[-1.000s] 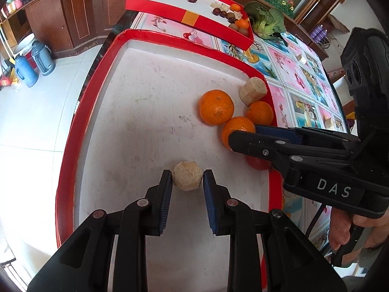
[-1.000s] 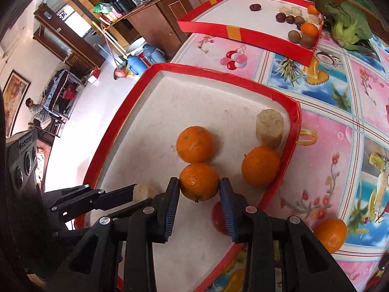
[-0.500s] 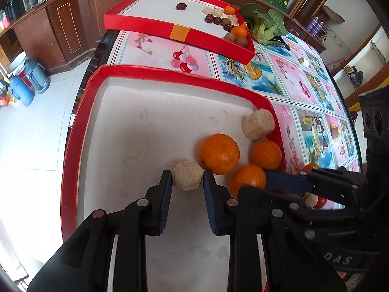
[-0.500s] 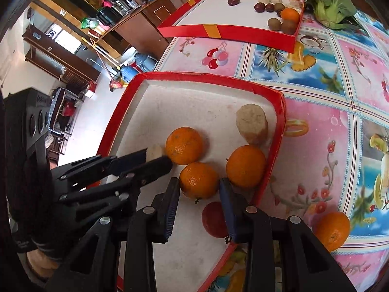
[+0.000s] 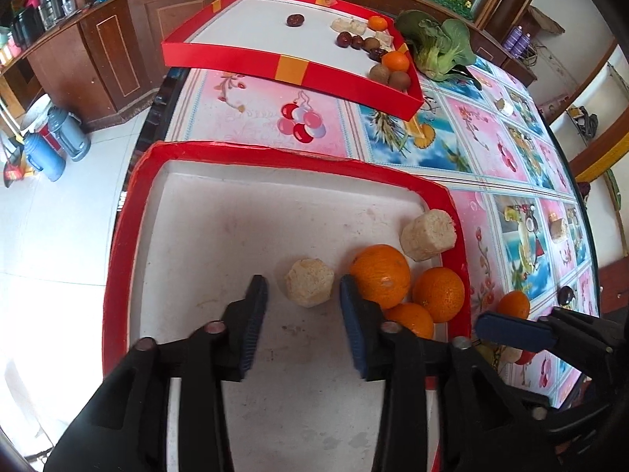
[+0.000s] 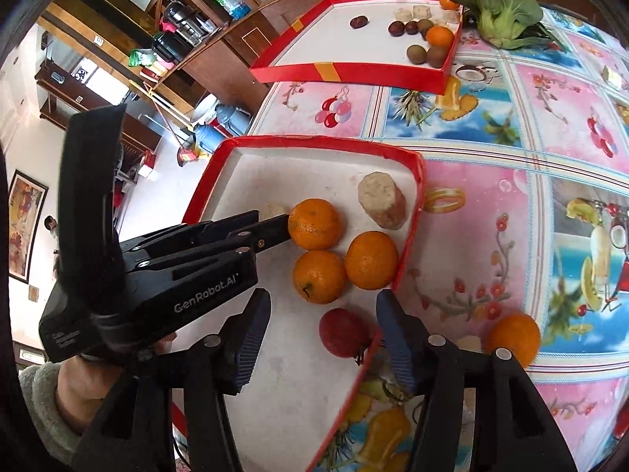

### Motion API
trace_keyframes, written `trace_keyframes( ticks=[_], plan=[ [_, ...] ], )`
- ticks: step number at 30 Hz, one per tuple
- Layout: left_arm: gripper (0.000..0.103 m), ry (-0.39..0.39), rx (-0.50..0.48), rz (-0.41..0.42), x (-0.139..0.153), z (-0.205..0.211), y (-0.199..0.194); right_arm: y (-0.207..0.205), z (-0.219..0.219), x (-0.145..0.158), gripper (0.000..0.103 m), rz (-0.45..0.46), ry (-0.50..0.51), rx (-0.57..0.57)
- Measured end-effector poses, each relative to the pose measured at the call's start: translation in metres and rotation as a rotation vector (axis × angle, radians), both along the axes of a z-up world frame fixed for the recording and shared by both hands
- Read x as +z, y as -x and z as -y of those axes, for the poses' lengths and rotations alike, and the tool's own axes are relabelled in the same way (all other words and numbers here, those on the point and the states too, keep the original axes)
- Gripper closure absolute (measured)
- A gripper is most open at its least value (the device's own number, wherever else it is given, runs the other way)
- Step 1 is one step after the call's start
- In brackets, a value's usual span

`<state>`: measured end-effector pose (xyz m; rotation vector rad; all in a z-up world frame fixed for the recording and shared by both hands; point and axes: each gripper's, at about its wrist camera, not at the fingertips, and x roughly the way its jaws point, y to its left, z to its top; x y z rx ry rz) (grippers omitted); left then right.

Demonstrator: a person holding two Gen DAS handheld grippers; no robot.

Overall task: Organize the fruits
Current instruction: 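Grasp a red tomato with the left tool while the right tool grasps a dark plum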

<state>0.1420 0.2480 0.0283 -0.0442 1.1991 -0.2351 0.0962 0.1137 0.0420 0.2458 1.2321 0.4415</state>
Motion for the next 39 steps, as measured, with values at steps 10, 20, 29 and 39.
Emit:
trace_keyframes(
  ticks=[10, 20, 29, 39],
  plan=[
    [0.031, -0.024, 0.032, 0.005, 0.006, 0.000, 0.029, 0.021, 0.030, 0.019, 0.039, 0.065, 0.045, -0.009],
    [0.031, -0.064, 0.012, 0.050, 0.028, 0.025, 0.060, 0.049, 0.079, 0.013, 0.037, 0.053, 0.081, -0.061],
    [0.031, -0.022, -0.004, 0.041, 0.033, 0.049, 0.100, 0.089, 0.138, 0.009, 0.036, 0.042, 0.087, -0.156],
    [0.031, 0.034, -0.122, 0.024, 0.036, 0.107, 0.125, 0.129, 0.212, 0.002, 0.036, 0.000, 0.071, -0.323]
  ],
)
